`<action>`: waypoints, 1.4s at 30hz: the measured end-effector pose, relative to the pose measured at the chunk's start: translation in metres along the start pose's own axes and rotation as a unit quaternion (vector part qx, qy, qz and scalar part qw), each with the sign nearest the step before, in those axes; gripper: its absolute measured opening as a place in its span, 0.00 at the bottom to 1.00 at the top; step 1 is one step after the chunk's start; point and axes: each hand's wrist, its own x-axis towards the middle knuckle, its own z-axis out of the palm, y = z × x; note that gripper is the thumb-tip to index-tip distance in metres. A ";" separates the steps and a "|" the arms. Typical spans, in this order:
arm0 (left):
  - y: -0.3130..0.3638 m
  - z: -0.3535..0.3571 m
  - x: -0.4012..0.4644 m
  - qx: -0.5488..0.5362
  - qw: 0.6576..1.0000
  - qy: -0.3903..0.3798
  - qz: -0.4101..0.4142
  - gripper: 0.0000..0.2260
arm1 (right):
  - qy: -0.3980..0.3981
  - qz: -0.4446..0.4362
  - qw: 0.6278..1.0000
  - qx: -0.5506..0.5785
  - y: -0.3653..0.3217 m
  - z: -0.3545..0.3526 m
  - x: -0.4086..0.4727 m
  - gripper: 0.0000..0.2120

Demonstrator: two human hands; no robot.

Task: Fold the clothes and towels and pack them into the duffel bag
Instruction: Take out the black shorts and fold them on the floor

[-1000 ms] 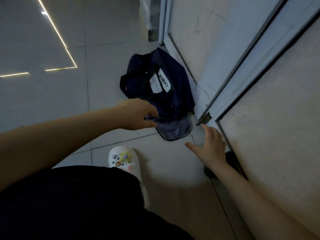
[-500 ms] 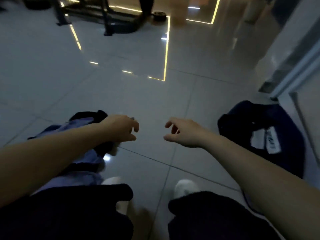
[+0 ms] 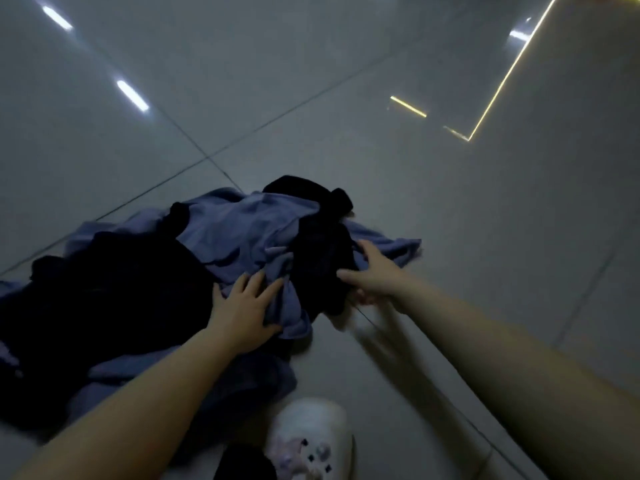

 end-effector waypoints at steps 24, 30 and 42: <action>-0.001 0.010 -0.055 -0.132 0.953 0.274 -0.003 0.13 | 0.129 0.113 0.934 -0.313 0.093 -0.085 0.020 0.29; 0.023 -0.035 0.002 -0.071 0.943 0.295 0.139 0.27 | 0.054 -0.033 0.932 -0.358 0.053 -0.022 0.050 0.43; -0.059 0.000 0.020 -0.102 0.988 0.017 -0.114 0.36 | 0.228 -0.189 0.815 -0.498 0.000 -0.110 -0.020 0.11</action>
